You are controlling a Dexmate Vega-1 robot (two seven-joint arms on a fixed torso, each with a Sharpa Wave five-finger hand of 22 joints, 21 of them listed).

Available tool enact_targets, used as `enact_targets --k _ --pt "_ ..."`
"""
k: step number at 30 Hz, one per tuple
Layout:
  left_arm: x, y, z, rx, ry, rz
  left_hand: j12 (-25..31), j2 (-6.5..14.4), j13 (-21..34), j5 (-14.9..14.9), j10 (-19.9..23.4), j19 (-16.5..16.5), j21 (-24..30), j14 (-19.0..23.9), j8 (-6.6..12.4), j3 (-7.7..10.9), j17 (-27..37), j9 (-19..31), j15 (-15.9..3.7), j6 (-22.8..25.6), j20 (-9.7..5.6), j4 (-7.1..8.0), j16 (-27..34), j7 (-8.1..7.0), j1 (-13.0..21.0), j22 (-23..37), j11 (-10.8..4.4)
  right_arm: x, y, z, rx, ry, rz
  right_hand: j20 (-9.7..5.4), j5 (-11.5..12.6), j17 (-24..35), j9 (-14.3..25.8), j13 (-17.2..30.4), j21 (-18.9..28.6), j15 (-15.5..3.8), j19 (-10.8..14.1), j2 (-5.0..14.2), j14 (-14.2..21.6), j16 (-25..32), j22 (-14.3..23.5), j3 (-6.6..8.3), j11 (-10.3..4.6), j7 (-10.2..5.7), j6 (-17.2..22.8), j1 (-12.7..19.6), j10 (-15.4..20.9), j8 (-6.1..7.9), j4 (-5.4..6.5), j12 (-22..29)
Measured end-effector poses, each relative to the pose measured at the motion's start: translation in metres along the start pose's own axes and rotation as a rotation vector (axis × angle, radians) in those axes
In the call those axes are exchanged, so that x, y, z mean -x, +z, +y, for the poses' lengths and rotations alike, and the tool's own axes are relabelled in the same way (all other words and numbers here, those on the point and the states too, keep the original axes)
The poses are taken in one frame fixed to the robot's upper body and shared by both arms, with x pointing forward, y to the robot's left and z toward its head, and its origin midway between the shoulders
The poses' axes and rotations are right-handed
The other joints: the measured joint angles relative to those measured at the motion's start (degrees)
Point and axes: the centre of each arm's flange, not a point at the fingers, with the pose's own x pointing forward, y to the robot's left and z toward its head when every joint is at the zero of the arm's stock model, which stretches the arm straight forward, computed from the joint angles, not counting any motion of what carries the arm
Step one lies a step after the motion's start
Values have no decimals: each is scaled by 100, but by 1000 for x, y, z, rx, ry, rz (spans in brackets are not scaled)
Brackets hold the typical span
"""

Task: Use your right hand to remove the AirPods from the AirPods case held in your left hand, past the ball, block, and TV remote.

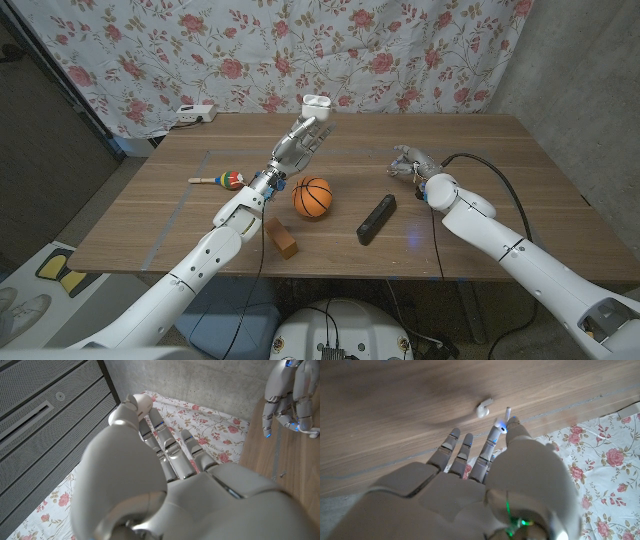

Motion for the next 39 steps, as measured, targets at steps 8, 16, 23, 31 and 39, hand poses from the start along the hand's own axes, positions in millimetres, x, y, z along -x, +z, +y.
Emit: enact_targets --k 8,16,23,31,39 --pt "1 1 1 -1 0 -3 -4 3 0 3 0 0 0 22 -6 0 0 1 22 0 0 0 0 0 -3 0 0 0 0 -1 -12 3 -5 -2 0 -59 0 -149 0 23 42 -23 -23 -37 0 -32 159 62 -21 -22 -159 0 -32 -219" --pt "2 1 1 2 1 -7 -6 5 0 9 1 0 0 22 12 0 0 24 22 -1 0 0 -2 0 -5 0 -1 0 2 -3 -23 2 -10 -33 0 -107 0 -253 0 11 72 -8 -73 -40 1 -58 216 62 -21 -98 -272 0 -5 -379" --pt "4 3 1 16 -10 -16 -27 10 0 9 13 0 28 21 12 0 0 12 21 -2 0 0 -4 0 -10 0 -13 1 4 -6 -39 -12 -13 -33 45 -231 0 -499 0 2 72 118 206 -16 1 -92 183 93 10 -432 -26 29 126 -542" --pt "8 4 1 9 -6 -26 -32 11 0 9 13 0 35 21 12 0 0 -1 21 -2 0 0 -22 1 -11 0 -13 2 7 -10 -62 -28 -16 -106 -4 -347 0 -780 -27 -4 -2 191 35 -149 1 -216 224 -72 441 -1026 -100 197 423 -912" --pt "13 6 3 7 13 -43 -19 13 0 7 12 0 35 21 11 0 0 0 21 -3 0 0 -22 1 -13 0 -12 5 12 -16 -94 -35 -24 -106 -50 -412 0 -892 -27 -19 -2 172 -42 -212 1 -218 233 -126 825 -1214 -110 330 525 -1059"
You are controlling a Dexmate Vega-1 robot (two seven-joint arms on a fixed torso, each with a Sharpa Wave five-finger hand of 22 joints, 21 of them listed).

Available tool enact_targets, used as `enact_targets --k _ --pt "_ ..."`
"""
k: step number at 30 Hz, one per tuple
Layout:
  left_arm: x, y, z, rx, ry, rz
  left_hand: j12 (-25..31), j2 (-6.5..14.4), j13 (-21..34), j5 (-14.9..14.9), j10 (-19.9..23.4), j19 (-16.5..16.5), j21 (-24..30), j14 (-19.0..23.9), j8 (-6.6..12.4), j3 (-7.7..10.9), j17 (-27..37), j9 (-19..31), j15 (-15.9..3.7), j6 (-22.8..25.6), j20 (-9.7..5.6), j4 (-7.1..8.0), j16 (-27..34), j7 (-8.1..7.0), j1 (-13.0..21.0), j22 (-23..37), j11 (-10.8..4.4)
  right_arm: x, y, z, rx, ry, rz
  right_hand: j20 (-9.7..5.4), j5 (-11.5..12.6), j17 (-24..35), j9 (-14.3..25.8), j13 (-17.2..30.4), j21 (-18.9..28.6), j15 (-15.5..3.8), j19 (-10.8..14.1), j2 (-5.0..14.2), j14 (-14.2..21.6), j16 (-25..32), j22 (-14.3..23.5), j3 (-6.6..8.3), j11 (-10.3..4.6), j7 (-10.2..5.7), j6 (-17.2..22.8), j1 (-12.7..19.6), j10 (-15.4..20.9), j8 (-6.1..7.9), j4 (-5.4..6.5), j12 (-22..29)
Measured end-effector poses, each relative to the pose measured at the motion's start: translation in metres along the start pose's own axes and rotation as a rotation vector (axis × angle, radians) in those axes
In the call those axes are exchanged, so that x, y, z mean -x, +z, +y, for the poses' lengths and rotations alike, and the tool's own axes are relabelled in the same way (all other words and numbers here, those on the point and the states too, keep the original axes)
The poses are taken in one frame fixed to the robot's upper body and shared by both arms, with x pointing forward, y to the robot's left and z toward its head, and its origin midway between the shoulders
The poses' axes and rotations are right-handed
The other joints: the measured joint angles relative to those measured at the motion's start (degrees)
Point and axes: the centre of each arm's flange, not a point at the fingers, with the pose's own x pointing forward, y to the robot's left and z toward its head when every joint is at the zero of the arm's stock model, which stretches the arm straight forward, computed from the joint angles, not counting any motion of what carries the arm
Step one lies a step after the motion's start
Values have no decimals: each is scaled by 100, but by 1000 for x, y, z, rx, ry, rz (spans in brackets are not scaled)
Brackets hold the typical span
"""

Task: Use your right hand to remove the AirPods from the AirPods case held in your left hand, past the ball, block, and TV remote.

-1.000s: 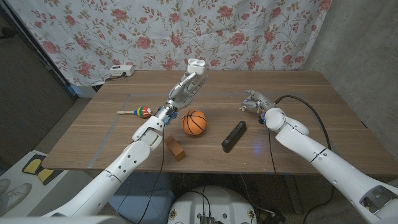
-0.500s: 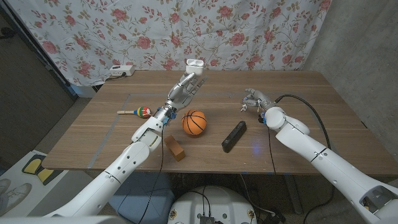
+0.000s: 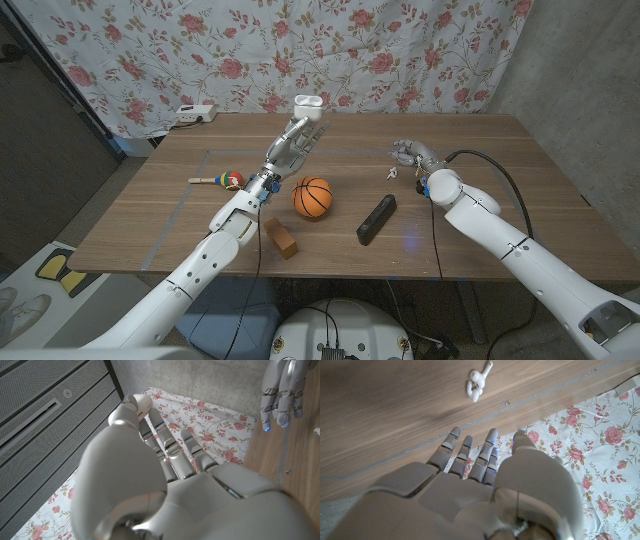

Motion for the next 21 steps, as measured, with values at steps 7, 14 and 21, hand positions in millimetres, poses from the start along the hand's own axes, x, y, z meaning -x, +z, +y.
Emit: enact_targets --k 7,14,21 --pt "3 1 2 3 9 -4 0 5 0 -4 0 -32 0 0 -5 0 12 1 0 -11 -32 0 -3 8 -5 0 1 3 4 -2 -23 -4 -10 0 -39 -95 0 -97 0 0 0 1 0 -44 0 -26 -1 -54 321 -60 43 98 22 -85" --pt "5 3 5 7 18 -8 -1 6 0 -6 -1 -32 0 0 -11 0 30 2 0 -7 -31 0 20 -12 -6 0 1 10 12 -9 -67 -24 -33 0 -39 -150 0 -141 0 0 0 8 0 -92 0 -23 50 -60 447 -112 94 120 24 -129" --pt "6 5 10 17 30 -18 -2 6 0 -7 0 -31 0 0 1 0 29 2 0 13 -31 0 22 -32 -6 0 2 14 19 -16 -110 -49 -50 -117 -39 -203 -10 -208 22 28 76 32 74 -92 0 -2 48 -60 637 -136 219 161 45 -173"
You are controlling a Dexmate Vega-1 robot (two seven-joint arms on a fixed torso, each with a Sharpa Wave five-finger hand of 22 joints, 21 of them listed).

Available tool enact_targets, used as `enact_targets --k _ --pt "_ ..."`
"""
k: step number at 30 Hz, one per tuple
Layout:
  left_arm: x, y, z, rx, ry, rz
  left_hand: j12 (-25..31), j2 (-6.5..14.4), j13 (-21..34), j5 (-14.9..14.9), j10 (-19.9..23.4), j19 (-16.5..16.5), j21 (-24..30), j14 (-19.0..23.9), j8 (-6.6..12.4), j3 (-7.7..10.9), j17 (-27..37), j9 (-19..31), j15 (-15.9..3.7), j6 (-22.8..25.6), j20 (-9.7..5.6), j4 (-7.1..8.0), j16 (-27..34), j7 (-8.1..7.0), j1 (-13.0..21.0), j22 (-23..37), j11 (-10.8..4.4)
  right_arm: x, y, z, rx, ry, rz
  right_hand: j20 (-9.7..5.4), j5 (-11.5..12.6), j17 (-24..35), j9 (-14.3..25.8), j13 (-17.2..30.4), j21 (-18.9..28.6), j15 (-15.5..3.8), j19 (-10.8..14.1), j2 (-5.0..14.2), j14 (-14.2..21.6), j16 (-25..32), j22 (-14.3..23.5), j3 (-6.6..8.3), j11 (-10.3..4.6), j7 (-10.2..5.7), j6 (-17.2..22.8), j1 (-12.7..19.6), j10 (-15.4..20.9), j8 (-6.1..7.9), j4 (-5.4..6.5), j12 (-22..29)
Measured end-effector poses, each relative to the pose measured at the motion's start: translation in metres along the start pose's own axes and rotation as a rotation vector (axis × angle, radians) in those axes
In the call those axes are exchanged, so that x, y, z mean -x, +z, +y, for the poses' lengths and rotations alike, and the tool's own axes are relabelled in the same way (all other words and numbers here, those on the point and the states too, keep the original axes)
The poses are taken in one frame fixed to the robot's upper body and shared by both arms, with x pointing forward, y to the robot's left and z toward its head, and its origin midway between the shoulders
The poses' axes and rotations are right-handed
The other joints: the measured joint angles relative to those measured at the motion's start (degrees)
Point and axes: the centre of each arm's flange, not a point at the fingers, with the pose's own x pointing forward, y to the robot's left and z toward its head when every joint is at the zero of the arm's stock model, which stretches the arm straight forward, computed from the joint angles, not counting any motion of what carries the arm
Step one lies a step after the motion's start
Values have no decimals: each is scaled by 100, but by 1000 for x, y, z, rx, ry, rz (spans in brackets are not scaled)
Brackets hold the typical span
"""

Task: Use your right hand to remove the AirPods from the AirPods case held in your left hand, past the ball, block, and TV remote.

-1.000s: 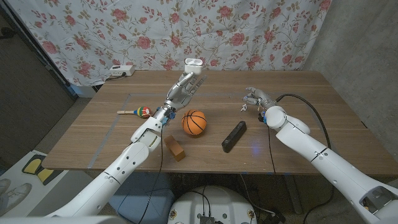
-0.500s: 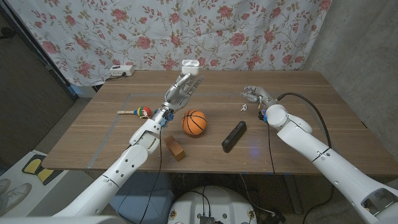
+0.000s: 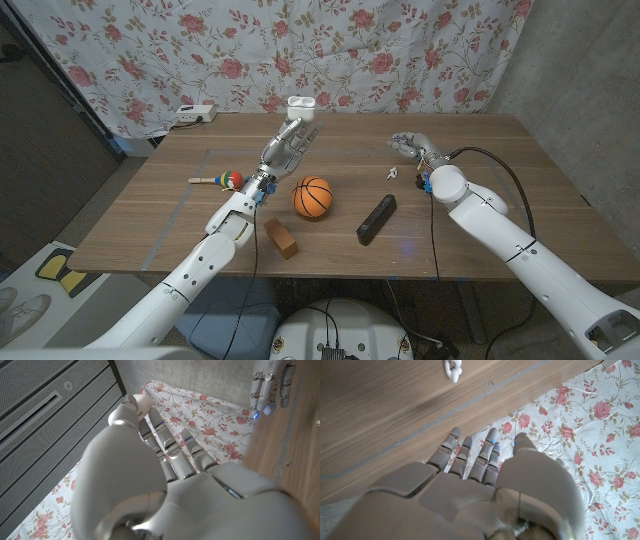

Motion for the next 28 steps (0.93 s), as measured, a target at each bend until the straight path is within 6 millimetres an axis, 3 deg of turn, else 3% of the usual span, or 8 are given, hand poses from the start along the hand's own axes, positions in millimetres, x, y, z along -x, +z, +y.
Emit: enact_targets --k 28 --pt "0 -3 22 21 1 7 -31 0 0 -9 44 0 0 0 20 0 -8 0 0 -1 0 0 -3 0 0 0 0 12 28 -15 -61 -68 -44 -36 -22 -79 -2 -110 6 21 38 21 41 -9 0 40 22 3 76 -173 100 21 40 -89"
